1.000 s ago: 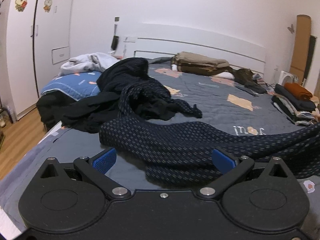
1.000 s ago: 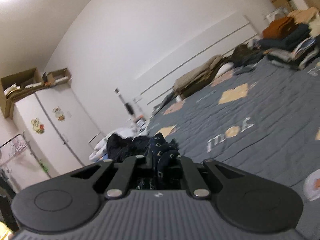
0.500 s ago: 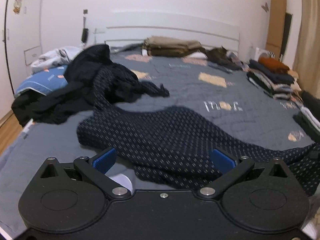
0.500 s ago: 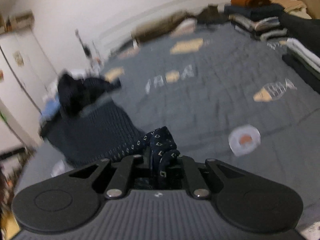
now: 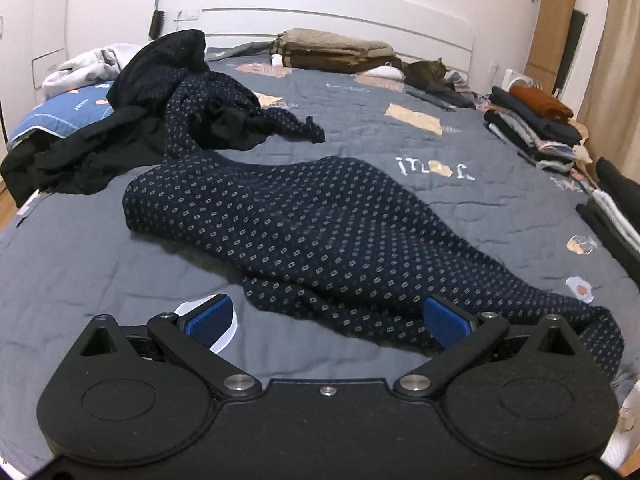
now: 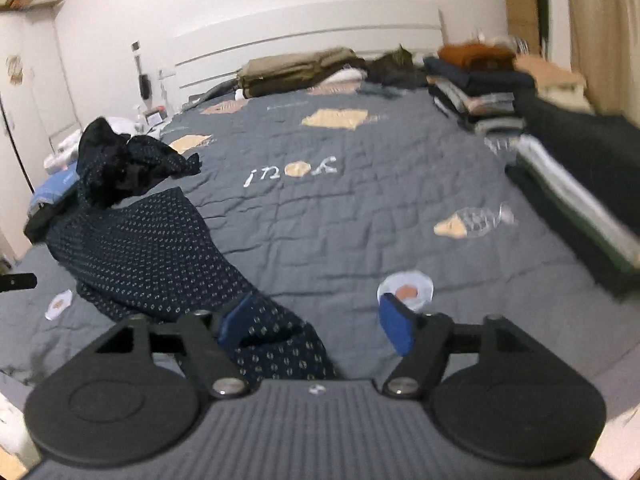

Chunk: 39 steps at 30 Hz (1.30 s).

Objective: Fold clothes
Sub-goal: 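Drag the navy shirt with the right tool and spread it on the bed, then grasp the shirt edge with the left tool while the right tool holds the shirt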

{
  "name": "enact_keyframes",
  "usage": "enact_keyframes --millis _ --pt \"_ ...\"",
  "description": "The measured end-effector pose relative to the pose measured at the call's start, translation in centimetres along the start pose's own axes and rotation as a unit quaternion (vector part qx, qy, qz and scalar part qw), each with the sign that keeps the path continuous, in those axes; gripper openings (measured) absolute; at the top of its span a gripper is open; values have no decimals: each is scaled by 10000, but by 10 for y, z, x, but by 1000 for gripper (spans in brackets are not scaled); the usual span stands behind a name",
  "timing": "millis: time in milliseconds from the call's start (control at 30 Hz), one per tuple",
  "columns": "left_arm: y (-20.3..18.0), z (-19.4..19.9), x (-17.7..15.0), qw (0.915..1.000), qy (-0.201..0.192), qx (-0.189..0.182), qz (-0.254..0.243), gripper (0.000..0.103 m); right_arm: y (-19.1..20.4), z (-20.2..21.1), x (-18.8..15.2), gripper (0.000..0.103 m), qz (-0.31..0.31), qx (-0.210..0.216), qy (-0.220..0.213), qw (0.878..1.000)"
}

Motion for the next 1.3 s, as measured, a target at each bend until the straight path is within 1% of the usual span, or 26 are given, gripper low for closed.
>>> enact_keyframes --millis 133,200,233,300,333,400,467,567,700,767,800,833,900,967,1100,1200,1300 --pt "-1 3 -2 9989 -35 305 -362 102 33 -2 13 88 357 230 -214 9989" --pt "0 3 -3 9979 -41 422 -490 102 49 -4 19 91 418 367 -305 9980" --pt "1 2 -4 9970 -21 546 -549 102 56 -6 22 93 423 436 -354 9975" --pt "4 0 -6 9973 14 517 -516 102 70 -8 30 94 393 572 -425 9967" --pt "6 0 -6 9982 32 410 -429 102 76 -11 33 94 371 640 -421 9964" --pt "12 0 -6 9989 -31 350 -315 103 89 -16 39 94 334 771 -417 9956" --pt "16 -1 -6 9987 -42 381 -344 103 101 -24 45 94 316 892 -426 9946" --pt "26 -7 -8 9982 9 498 -336 103 118 -33 51 94 431 887 -451 9941" --pt "34 -19 -13 9973 165 576 -414 102 137 -41 55 94 647 1113 -505 9904" --pt "38 -26 -17 9975 295 532 -368 101 144 -43 53 94 688 1205 -539 9889" --pt "41 -30 -18 9976 349 517 -313 98 146 -44 51 94 683 1262 -547 9881" --pt "45 -33 -20 9974 406 524 -265 90 148 -45 49 94 662 1306 -522 9878" --pt "52 -40 -22 9973 522 489 -186 82 151 -48 47 94 602 1374 -442 9877" --pt "56 -46 -23 9975 550 403 -163 82 154 -50 47 94 557 1425 -399 9874" --pt "64 -60 -25 9971 451 510 -339 82 160 -55 49 94 430 1560 -352 9862" --pt "68 -72 -26 9969 474 549 -313 81 165 -56 49 94 390 1651 -342 9849" --pt "71 -83 -25 9975 473 479 -233 75 169 -59 47 94 412 1705 -304 9840"
Point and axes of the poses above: each gripper's, at about its wrist camera, not at the fingertips, and z roughly against the way its jaws point, y to its left, x to its top, the point moved 7 cm from there along -z, roughly the way its jaws point, and after that the axes turned 13 degrees about -x, right-handed, at the moved point
